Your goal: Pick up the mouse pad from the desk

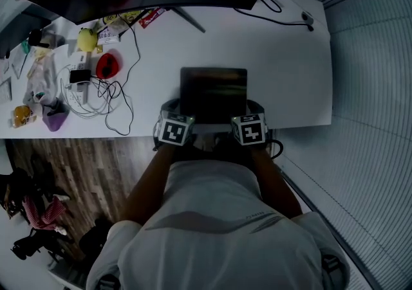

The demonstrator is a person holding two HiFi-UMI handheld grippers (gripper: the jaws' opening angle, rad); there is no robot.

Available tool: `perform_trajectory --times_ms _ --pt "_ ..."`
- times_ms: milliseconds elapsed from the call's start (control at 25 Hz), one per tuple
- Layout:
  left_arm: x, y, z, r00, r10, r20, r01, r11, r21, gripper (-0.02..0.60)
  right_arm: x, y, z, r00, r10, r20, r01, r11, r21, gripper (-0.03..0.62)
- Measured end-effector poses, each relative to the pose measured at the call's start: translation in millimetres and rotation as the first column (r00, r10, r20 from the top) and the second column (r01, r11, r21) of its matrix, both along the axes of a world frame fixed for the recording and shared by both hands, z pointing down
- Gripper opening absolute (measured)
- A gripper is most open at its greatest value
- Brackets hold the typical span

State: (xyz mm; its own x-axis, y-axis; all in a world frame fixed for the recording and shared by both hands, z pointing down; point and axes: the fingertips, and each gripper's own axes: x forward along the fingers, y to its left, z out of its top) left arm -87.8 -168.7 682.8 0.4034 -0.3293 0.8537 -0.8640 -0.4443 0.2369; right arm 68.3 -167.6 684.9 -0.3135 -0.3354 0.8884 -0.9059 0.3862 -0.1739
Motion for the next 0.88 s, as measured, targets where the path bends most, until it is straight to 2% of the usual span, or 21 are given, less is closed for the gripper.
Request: perform_trajectory --times_ms 400,880 --pt "2 7 5 0.997 -0.005 0.075 0.007 1.0 -0.022 0.321 -2 8 6 1.0 0.0 -0.023 -0.001 1.0 -0.01 0.333" --pt "-1 6 4 0.997 -0.046 0.06 0.048 0.998 -0.037 0.291 -5 9 7 0.999 0.03 -0.025 -0.03 0.999 0.023 0.304"
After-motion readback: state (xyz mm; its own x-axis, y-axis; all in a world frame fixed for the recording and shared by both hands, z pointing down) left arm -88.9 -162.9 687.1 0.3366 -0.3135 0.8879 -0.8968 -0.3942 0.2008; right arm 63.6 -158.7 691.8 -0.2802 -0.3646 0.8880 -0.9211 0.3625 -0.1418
